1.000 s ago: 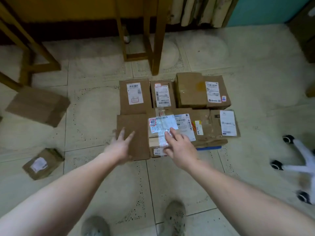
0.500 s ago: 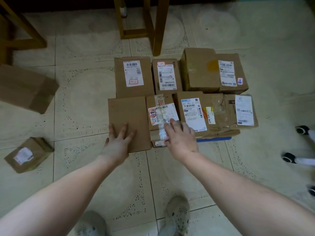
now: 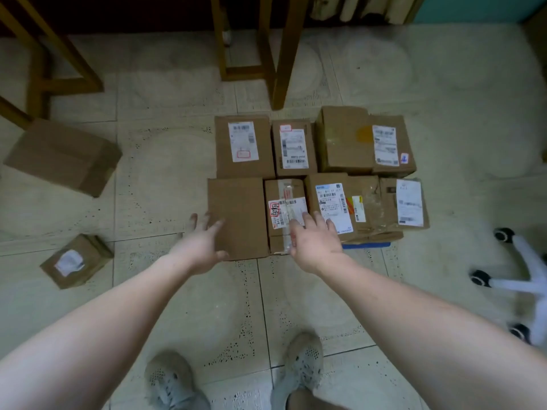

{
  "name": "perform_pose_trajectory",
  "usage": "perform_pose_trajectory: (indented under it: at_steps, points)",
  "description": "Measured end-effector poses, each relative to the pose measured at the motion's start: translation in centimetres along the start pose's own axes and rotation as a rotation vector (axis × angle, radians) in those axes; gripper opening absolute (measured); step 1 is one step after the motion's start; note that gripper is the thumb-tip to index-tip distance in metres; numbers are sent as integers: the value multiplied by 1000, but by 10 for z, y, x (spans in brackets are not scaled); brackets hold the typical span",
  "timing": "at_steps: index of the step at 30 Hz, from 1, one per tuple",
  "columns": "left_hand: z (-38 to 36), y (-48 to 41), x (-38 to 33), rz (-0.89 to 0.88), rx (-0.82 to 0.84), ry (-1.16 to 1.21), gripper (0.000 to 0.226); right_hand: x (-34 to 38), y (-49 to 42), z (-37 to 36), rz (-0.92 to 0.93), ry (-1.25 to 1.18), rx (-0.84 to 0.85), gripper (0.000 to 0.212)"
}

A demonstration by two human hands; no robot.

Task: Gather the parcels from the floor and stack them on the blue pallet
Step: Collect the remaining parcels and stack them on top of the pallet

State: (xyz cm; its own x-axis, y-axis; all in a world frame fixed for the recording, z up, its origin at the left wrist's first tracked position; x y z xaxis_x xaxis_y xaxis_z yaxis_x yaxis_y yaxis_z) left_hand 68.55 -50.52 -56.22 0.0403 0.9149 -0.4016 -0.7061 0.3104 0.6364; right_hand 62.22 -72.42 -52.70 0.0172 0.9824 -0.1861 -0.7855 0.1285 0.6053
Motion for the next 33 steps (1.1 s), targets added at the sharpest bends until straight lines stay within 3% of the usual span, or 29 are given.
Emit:
perform_pose_trajectory:
  at_steps: [9, 17, 25, 33]
  points:
    - [137, 158, 44, 166, -63, 174, 84, 38, 106, 156, 97, 74, 26, 52]
    - [304, 322, 154, 315, -256, 336, 82, 169, 174, 348, 211, 100, -148, 54]
    - [418, 459, 272, 410, -470, 478, 78, 322, 221, 458, 351, 135, -286, 48]
    - [462, 517, 344, 514, -582, 535, 73, 421, 207, 520, 519, 216, -287, 45]
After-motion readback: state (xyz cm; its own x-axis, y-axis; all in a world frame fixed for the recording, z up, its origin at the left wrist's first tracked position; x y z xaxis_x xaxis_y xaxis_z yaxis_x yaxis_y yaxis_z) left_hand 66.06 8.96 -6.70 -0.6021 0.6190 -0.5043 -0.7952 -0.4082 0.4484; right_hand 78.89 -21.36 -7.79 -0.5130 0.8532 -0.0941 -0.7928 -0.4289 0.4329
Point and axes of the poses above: each hand's wrist, its own y-axis away from the middle knuckle, its own z-axis out of the back of the hand, x = y × z, the point moved 8 cm from there along -y, towards the middle knuckle, and after that the axes turned 15 degrees about y, right-handed, at the moved point
